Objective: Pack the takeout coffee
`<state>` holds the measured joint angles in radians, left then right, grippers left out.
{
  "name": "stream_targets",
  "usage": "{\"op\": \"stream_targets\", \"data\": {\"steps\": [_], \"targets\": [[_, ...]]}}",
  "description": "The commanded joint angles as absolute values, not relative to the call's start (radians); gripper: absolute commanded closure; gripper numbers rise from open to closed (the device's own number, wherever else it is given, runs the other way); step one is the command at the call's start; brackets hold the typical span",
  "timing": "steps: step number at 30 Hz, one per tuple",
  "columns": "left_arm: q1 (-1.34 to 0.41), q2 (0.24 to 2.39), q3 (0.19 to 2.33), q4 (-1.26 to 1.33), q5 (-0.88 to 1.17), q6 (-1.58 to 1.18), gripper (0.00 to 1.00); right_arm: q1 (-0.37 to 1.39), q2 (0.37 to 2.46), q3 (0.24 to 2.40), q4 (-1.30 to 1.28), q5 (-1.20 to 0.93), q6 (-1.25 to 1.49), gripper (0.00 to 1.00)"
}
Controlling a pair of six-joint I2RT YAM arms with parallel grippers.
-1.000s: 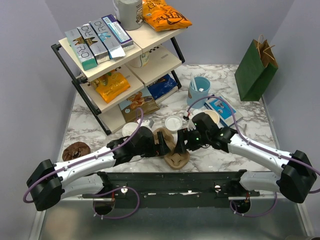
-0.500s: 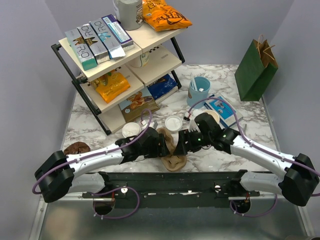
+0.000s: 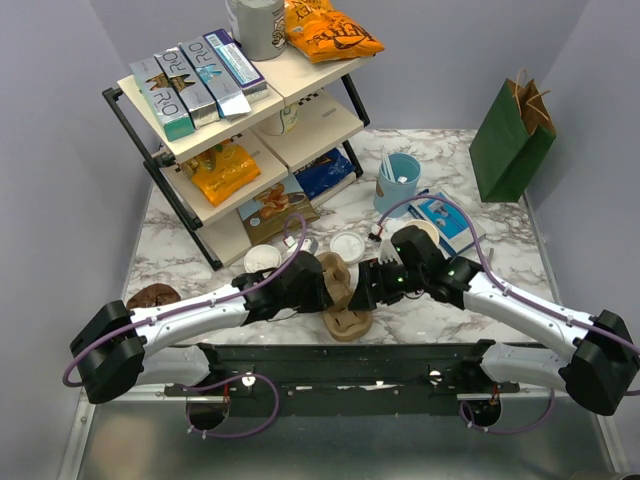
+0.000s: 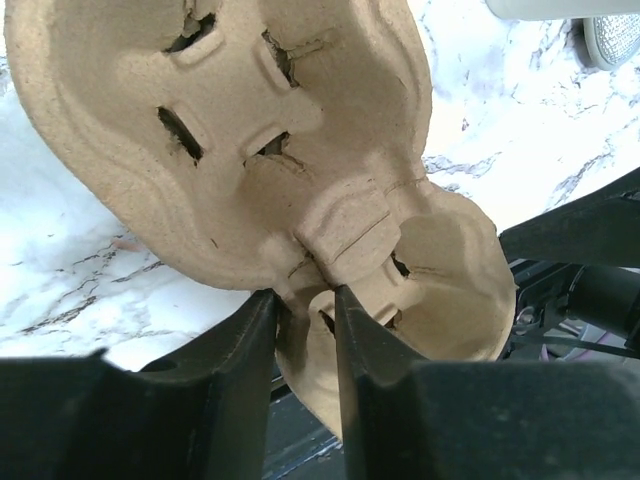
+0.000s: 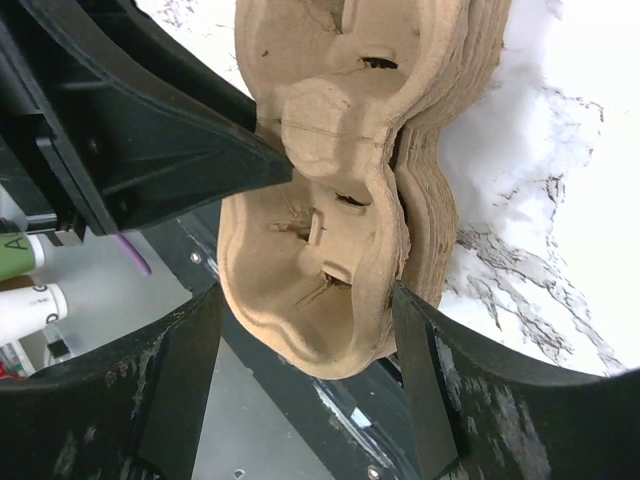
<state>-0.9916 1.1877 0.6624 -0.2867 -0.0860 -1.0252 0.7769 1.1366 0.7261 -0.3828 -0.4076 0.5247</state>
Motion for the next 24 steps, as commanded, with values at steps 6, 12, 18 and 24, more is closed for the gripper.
{"op": "stream_targets", "data": {"steps": [6, 12, 18, 24], "targets": [[-0.999, 1.209, 0.704, -0.353, -0.127, -1.051, 0.69, 0.776, 1.092, 0.719, -0.396, -0.485, 0.544, 0.25], [-0.999, 1.233, 0.703, -0.334, -0.112, -1.052, 0.69, 0.776, 1.109, 0.750, -0.362, -0.606, 0.623, 0.30], [-0.999, 1.252, 0.715, -0.341, -0.106, -1.048, 0.70, 0.775, 1.147, 0.744, -0.324, -0.618, 0.673, 0.34], [-1.005, 1.269, 0.723, -0.334, -0.095, -1.045, 0.74, 0.775, 1.164, 0.723, -0.227, -0.523, 0.799, 0.34]]}}
